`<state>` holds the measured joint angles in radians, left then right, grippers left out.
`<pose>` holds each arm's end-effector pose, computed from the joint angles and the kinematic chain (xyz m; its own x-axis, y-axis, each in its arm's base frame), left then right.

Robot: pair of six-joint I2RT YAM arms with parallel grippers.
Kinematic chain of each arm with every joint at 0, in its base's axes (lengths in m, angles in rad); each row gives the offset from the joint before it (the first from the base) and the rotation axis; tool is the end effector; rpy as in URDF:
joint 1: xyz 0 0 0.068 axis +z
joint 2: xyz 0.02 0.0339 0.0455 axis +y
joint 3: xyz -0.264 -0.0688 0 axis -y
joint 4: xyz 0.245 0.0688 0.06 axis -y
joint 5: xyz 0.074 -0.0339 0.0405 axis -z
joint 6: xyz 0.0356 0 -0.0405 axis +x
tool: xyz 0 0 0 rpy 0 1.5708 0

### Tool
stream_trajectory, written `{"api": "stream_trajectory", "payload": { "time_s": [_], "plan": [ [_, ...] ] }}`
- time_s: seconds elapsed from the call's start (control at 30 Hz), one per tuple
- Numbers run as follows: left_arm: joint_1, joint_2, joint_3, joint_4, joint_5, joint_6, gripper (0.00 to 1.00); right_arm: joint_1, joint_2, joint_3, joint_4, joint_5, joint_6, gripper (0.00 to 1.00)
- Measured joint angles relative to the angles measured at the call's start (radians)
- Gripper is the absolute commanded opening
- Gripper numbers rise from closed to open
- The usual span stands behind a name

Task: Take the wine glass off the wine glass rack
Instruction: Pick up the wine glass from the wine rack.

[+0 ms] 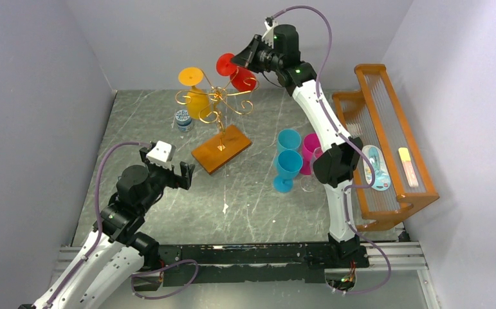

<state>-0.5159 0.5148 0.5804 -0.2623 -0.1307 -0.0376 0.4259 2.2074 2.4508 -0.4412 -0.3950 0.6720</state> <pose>0.1223 -0.0640 0.2981 -0.1841 0.0616 -0.9810 0.3713 0.9285 -0.0114 0.4543 0.2211 0.4221 -0.5914 0.3627 -0.7202 -0.4559 0.5863 0.6696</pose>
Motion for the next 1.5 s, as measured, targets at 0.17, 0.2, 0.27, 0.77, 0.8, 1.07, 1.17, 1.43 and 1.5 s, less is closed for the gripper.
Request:
{"api": "stream_trajectory", "payload": {
  "time_s": [0.17,0.2,0.27,0.77,0.8,1.07,1.17,1.43,1.5],
  "plan": [
    [0.000,0.000,0.000,0.000,0.000,0.000,0.97,-0.008,-0.008,-0.010,0.027,-0.024,0.064,0.00],
    [0.000,0.000,0.000,0.000,0.000,0.000,0.97,-0.011,-0.016,-0.022,0.033,-0.028,0.075,0.00],
    [0.000,0.000,0.000,-0.001,0.000,0.000,0.97,-0.018,-0.035,-0.048,0.043,-0.035,0.095,0.00],
    [0.000,-0.021,0.000,-0.001,0.003,0.006,0.97,-0.036,-0.096,-0.138,0.054,-0.106,0.140,0.00],
    [0.000,-0.025,0.000,0.000,0.003,0.006,0.97,-0.036,-0.097,-0.138,0.056,-0.114,0.141,0.00],
    [0.000,-0.032,0.000,0.000,0.002,0.012,0.97,-0.036,-0.097,-0.116,0.059,-0.166,0.147,0.00],
    [0.000,-0.029,0.000,-0.001,-0.002,0.015,0.97,-0.035,-0.097,-0.115,0.058,-0.177,0.148,0.00],
    [0.000,-0.026,0.000,-0.001,-0.004,0.015,0.97,-0.007,-0.080,-0.091,0.047,-0.185,0.148,0.00],
    [0.000,-0.026,0.000,-0.001,-0.005,0.016,0.97,-0.002,-0.078,-0.091,0.047,-0.185,0.150,0.00]
  ]
}}
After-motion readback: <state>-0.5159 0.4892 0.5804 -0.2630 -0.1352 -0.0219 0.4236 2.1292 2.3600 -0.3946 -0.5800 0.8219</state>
